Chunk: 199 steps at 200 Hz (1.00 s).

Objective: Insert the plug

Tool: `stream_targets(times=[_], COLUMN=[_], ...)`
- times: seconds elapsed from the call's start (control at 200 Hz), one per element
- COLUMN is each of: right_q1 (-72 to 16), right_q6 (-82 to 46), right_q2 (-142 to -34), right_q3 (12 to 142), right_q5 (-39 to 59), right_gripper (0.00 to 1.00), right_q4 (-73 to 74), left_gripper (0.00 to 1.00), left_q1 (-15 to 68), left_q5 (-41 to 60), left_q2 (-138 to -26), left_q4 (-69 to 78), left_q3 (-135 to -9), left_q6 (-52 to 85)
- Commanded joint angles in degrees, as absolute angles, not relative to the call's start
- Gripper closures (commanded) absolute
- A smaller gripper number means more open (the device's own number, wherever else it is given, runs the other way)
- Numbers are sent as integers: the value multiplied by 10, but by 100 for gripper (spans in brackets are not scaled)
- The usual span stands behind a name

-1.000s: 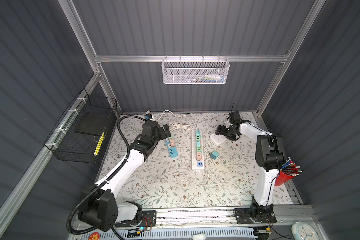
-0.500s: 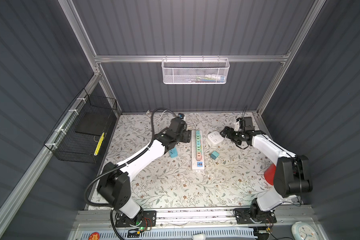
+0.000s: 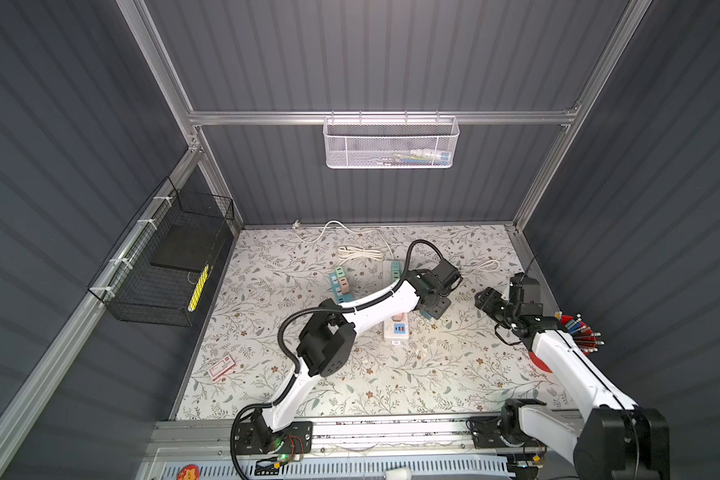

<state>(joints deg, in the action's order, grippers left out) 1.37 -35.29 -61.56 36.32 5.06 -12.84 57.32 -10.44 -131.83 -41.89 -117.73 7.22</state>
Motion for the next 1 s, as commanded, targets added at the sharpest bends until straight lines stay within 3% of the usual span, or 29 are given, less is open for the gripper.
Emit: stream_targets(times=[0.0, 0.155, 0.505, 0.74, 0.816, 0.991], right_q1=[26, 28, 27, 27, 28, 28], right_q6=[-355, -348, -344, -342, -341, -339], right_q2=[-602, -593, -595, -602, -603, -599], right_q3=[361, 360, 354, 358, 360, 359], right_q5=[49, 57, 75, 82, 82, 84], right_gripper=[30, 30, 29, 29, 29, 29], right_q4=[-121, -125, -113, -111, -113, -114], left_gripper=[33, 32, 48, 47, 53, 77], left_q1=[566, 567, 566, 567, 567, 567], left_q5=[-87, -72, -106, -91, -94, -96], left_q2=[-1363, -1412, -1439, -1430, -1425, -1380], left_q4=[-508, -525, -509, -476, -472, -425], left_q3=[-1242, -1286, -1278, -1241, -1228, -1170], left_q6=[61, 55, 51, 38, 36, 31])
